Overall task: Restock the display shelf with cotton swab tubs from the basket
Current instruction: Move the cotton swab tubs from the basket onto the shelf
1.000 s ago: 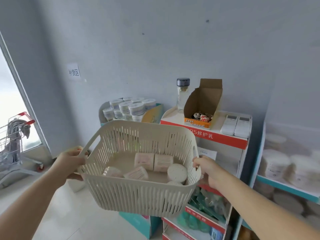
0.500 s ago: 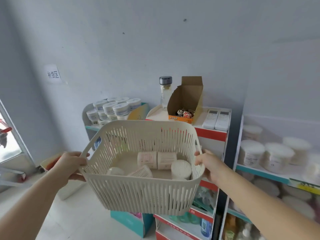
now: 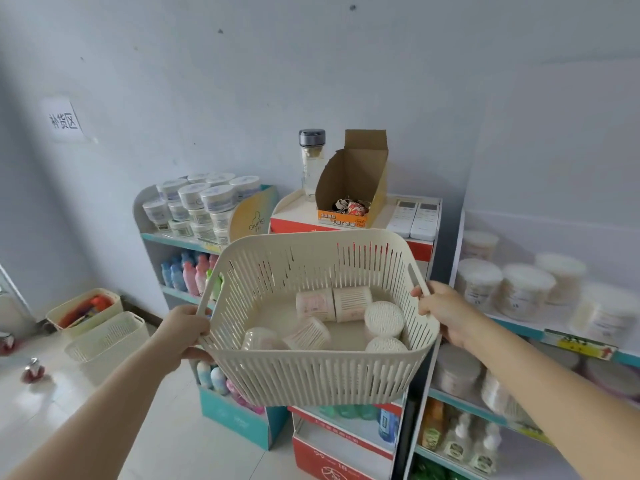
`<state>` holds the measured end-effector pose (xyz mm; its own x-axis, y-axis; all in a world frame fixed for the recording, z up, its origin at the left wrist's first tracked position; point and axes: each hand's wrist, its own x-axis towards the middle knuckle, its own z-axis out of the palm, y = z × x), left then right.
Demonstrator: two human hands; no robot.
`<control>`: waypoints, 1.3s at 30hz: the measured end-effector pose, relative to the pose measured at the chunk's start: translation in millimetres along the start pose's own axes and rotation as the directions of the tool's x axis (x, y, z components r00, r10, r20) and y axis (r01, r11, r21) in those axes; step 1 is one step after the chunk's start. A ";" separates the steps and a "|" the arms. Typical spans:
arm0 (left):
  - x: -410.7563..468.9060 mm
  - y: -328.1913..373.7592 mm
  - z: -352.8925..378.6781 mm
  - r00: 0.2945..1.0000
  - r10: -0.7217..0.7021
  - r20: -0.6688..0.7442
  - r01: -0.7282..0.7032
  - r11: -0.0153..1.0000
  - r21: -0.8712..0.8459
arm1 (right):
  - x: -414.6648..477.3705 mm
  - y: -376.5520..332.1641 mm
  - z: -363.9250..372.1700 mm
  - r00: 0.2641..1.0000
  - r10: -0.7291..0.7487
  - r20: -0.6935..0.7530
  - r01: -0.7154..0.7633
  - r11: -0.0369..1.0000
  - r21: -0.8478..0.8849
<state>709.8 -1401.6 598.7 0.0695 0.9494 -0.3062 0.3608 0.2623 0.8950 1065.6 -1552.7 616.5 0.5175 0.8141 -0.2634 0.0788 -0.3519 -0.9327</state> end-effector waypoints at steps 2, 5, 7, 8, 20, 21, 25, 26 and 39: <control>-0.2 -1.0 2.3 1.000 -0.021 -0.005 0.021 1.000 0.017 | -0.2 0.7 0.4 1.000 -0.003 -0.016 0.002 0.999 -0.032; -1.2 0.4 6.8 0.999 -0.038 -0.007 0.038 0.999 0.011 | -1.2 1.0 0.4 0.999 -0.032 -0.044 0.028 0.997 -0.078; -3.0 1.8 9.1 0.999 -0.051 -0.010 0.051 0.999 0.007 | -1.7 0.6 0.2 0.996 -0.062 -0.065 0.052 0.988 -0.146; -3.7 2.5 9.7 0.998 -0.058 -0.016 0.058 0.998 0.012 | -1.5 0.0 0.2 0.994 -0.084 -0.075 0.068 0.978 -0.197; -3.7 7.1 8.7 0.997 -0.078 -0.017 0.079 0.996 0.037 | -0.9 -30.6 42.8 0.857 -0.385 0.343 0.475 0.330 -0.815; -4.1 6.6 8.5 0.997 -0.080 -0.011 0.081 0.996 0.043 | 4.5 -29.9 48.3 0.877 -0.305 0.371 0.456 0.287 -0.842; -4.8 4.6 8.9 0.997 -0.076 -0.002 0.076 0.996 0.038 | 24.5 -13.9 76.0 0.931 0.116 0.347 0.344 0.039 -0.938; -4.6 4.2 9.0 0.997 -0.075 -0.001 0.075 0.997 0.033 | 28.2 -6.7 80.9 0.927 0.188 0.325 0.340 -0.056 -0.939; -3.8 8.7 21.6 0.999 -0.037 -0.022 0.038 0.998 0.055 | 32.8 42.8 86.0 0.955 0.100 0.279 0.284 -0.039 -0.958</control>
<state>732.8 -1406.7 600.7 0.0357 0.9426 -0.3320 0.4139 0.2884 0.8634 1012.7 -1501.3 546.8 0.2645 0.8710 -0.4139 0.9601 -0.1975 0.1979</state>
